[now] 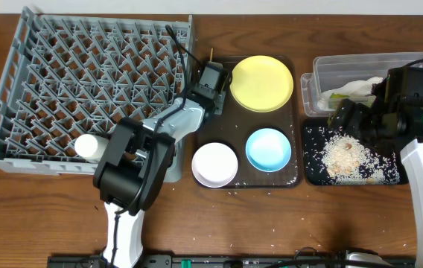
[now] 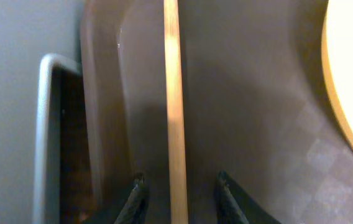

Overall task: Sort waste into correct bins and load items into the dishwasher
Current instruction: 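Return the left gripper to the tray and grasp the second chopstick, then carry the second chopstick left and release it into the dish rack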

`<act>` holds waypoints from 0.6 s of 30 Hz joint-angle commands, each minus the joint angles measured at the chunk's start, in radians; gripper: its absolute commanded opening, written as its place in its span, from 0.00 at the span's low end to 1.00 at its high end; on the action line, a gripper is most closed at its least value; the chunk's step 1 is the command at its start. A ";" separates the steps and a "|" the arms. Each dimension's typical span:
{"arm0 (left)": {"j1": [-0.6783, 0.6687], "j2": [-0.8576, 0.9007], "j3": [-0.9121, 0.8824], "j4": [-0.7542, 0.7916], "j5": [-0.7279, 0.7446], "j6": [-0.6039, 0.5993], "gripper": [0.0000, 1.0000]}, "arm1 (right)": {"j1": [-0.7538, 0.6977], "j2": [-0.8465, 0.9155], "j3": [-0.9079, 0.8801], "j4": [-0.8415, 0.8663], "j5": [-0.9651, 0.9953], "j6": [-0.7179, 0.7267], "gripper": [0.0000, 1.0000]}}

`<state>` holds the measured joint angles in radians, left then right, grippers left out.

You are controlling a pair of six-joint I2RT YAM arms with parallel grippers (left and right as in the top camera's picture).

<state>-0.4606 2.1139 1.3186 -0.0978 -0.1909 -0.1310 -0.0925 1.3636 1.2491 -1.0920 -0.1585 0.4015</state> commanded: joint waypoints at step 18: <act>-0.015 -0.097 0.002 -0.108 0.050 -0.005 0.08 | -0.005 -0.015 0.012 -0.001 -0.003 -0.010 0.99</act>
<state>-0.4732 2.0964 1.3319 -0.1825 -0.1558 -0.1341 -0.0925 1.3636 1.2491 -1.0920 -0.1585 0.4015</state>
